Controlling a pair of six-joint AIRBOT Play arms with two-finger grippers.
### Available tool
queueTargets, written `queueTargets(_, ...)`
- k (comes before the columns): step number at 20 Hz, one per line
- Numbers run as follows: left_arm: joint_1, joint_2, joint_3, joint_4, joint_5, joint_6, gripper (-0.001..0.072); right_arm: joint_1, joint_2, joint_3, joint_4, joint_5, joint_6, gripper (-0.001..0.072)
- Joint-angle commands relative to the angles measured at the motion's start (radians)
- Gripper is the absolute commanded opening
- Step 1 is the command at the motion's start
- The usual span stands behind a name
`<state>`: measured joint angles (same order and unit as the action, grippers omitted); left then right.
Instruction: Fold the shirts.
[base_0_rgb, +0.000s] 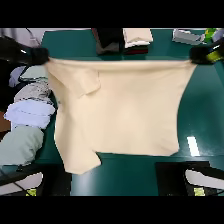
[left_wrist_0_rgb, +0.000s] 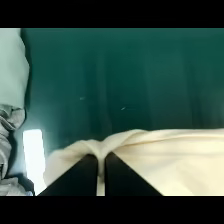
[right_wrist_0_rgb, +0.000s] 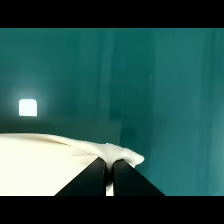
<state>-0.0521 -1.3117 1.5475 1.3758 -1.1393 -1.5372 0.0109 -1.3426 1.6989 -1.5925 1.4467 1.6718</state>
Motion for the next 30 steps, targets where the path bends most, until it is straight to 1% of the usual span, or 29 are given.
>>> queueTargets(1, 0.001, -0.201, -0.046, -0.003, 0.075, 0.046, 0.0027, -0.013, -0.196, -0.044, 0.037, -0.04, -0.01, 0.0019)
queueTargets(4, 0.001, -0.266, -0.045, -0.011, 0.125, 0.057, 0.0027, -0.053, -0.321, 0.069, 0.177, -0.041, -0.017, 0.0018)
queueTargets(6, 0.004, -0.264, -0.042, -0.01, 0.123, 0.089, 0.0027, -0.071, -0.348, 0.129, 0.233, -0.037, -0.018, 0.0018)
queueTargets(7, 0.011, -0.265, -0.031, -0.011, 0.086, 0.108, 0.0027, -0.076, -0.347, 0.142, 0.238, -0.025, -0.026, 0.0019)
queueTargets(9, 0.033, -0.266, -0.035, -0.011, 0.002, 0.106, 0.0027, -0.076, -0.338, 0.138, 0.227, 0.024, -0.048, 0.0018)
queueTargets(10, 0.04, -0.266, -0.048, -0.011, -0.028, 0.107, 0.0027, -0.076, -0.326, 0.109, 0.229, 0.03, -0.05, 0.0019)
queueTargets(12, 0.039, -0.266, -0.09, -0.01, -0.045, 0.123, 0.0027, -0.069, -0.291, 0.006, 0.229, -0.008, -0.05, 0.0018)
queueTargets(15, 0.037, -0.266, -0.175, -0.053, 0.017, 0.129, 0.0027, -0.054, -0.241, -0.19, 0.23, -0.109, -0.046, 0.0019)
queueTargets(18, 0.037, -0.266, -0.22, -0.069, 0.05, 0.12, 0.0027, -0.042, -0.224, -0.313, 0.239, -0.2, -0.004, 0.0021)
queueTargets(19, 0.037, -0.266, -0.221, -0.072, 0.044, 0.097, 0.0028, -0.037, -0.224, -0.335, 0.24, -0.217, -0.004, 0.0087)
queueTargets(20, 0.037, -0.266, -0.22, -0.077, 0.031, 0.086, 0.003, -0.031, -0.224, -0.342, 0.239, -0.218, -0.004, 0.0301)
queueTargets(21, 0.037, -0.265, -0.22, -0.083, 0.02, 0.085, 0.0186, -0.031, -0.221, -0.338, 0.239, -0.216, -0.004, 0.0386)
queueTargets(22, 0.037, -0.264, -0.215, -0.081, -0.002, 0.067, 0.0437, -0.031, -0.212, -0.326, 0.238, -0.215, -0.004, 0.0386)
queueTargets(23, 0.039, -0.262, -0.205, -0.072, -0.034, 0.036, 0.0448, -0.031, -0.192, -0.315, 0.238, -0.21, -0.004, 0.0387)
queueTargets(24, 0.039, -0.246, -0.205, -0.07, -0.067, 0.024, 0.0364, -0.031, -0.155, -0.321, 0.231, -0.192, -0.005, 0.0387)
queueTargets(25, 0.036, -0.212, -0.22, -0.066, -0.08, 0.026, 0.0367, -0.032, -0.108, -0.349, 0.205, -0.178, -0.009, 0.0386)
queueTargets(27, 0.036, -0.111, -0.303, -0.059, -0.071, 0.026, 0.0368, -0.037, 0.007, -0.458, 0.095, -0.132, -0.009, 0.0387)
queueTargets(29, 0.036, 0.02, -0.44, -0.052, -0.059, 0.026, 0.0367, -0.073, 0.114, -0.602, 0.068, -0.083, -0.016, 0.0392)
queueTargets(30, 0.036, 0.084, -0.513, -0.053, -0.056, 0.023, 0.0368, -0.103, 0.161, -0.68, 0.082, -0.073, -0.017, 0.05)
